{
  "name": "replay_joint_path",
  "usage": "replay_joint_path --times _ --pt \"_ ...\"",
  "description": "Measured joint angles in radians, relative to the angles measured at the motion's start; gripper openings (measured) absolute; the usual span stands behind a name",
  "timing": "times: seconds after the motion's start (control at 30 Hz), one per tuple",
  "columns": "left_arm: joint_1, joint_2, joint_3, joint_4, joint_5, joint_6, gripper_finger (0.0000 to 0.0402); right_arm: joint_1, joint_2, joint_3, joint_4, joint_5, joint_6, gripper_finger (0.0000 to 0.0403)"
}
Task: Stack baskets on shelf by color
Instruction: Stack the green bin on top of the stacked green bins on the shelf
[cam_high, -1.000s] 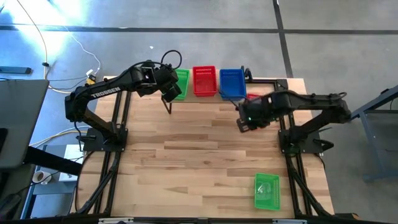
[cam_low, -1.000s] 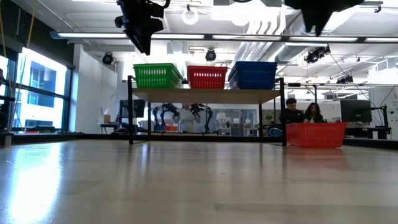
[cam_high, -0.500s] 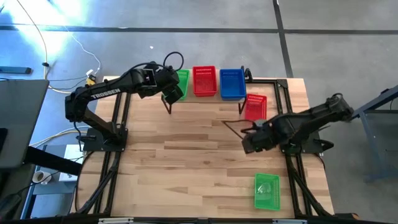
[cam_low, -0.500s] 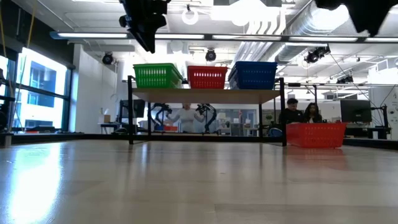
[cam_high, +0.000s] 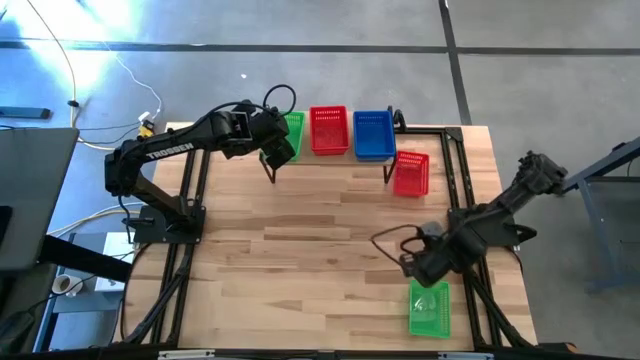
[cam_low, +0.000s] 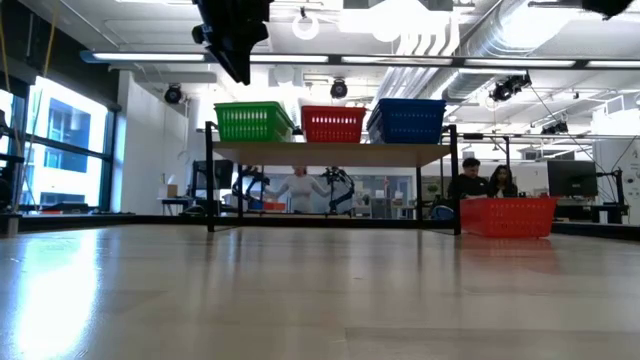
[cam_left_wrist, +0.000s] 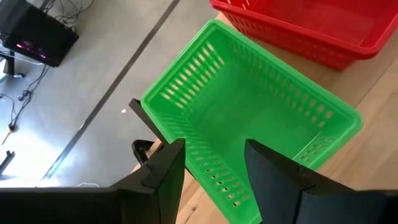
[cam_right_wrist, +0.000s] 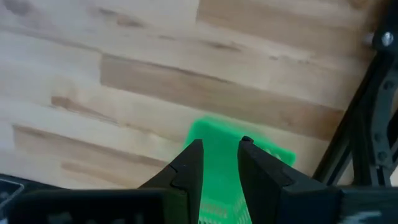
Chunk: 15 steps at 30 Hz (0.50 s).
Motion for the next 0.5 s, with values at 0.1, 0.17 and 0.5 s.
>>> replay_joint_path --times 0.1,0.17,0.5 --pt "0.0 0.0 0.0 0.0 0.003 0.0 0.0156 0.062 0.0 -0.012 -0.002 0.0 0.076 0.0086" --pt "0.0 0.0 0.0 -0.001 0.003 -0.002 0.0156 0.101 0.0 -0.014 -0.001 0.001 0.126 0.0086" --pt "-0.001 0.0 0.0 -0.001 0.011 -0.01 0.0156 0.263 0.0 -0.014 -0.01 0.057 0.264 0.0086"
